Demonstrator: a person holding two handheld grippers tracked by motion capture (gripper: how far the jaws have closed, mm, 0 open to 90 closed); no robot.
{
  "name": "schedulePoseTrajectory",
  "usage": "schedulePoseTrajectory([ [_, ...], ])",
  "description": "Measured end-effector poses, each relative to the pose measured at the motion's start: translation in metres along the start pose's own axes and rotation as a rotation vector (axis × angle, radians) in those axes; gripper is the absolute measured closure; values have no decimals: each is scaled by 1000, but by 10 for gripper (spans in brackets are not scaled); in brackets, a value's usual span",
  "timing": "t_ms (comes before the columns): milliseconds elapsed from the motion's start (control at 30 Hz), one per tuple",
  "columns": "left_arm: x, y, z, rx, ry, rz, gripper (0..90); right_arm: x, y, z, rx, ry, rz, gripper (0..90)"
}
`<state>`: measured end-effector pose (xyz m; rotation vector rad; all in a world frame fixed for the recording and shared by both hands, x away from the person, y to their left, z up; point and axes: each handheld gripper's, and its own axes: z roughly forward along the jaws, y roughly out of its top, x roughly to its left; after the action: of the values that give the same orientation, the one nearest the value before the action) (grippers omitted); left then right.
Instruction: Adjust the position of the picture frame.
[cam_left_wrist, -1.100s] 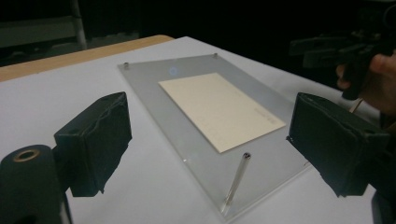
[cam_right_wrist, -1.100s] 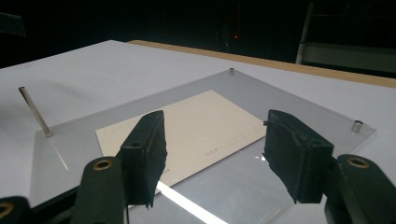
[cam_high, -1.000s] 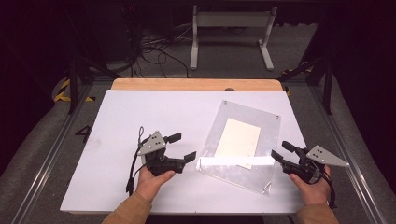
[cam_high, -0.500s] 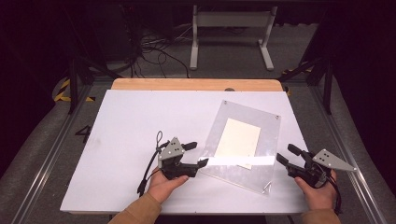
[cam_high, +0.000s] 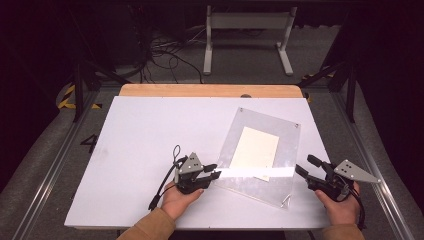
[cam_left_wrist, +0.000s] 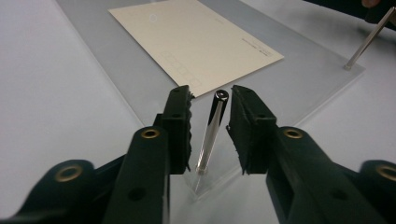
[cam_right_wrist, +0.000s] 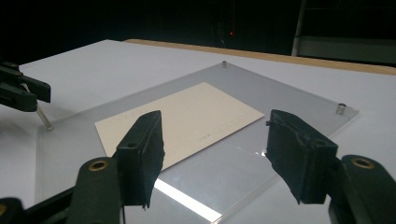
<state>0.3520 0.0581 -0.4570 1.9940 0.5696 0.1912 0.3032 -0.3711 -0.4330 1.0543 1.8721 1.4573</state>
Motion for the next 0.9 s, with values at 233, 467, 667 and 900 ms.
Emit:
schedulePoseTrajectory([
  [233,0,1,-1,20,1,23,834,0,0,1,5,3,0,365],
  [467,1,6,-3,48,8,45,844,0,-1,1,5,6,0,365],
  [667,13,7,-13,51,37,14,844,1,-1,0,7,10,1,365],
  [900,38,12,-35,8,93,-36,844,4,-2,-6,10,8,-3,367],
])
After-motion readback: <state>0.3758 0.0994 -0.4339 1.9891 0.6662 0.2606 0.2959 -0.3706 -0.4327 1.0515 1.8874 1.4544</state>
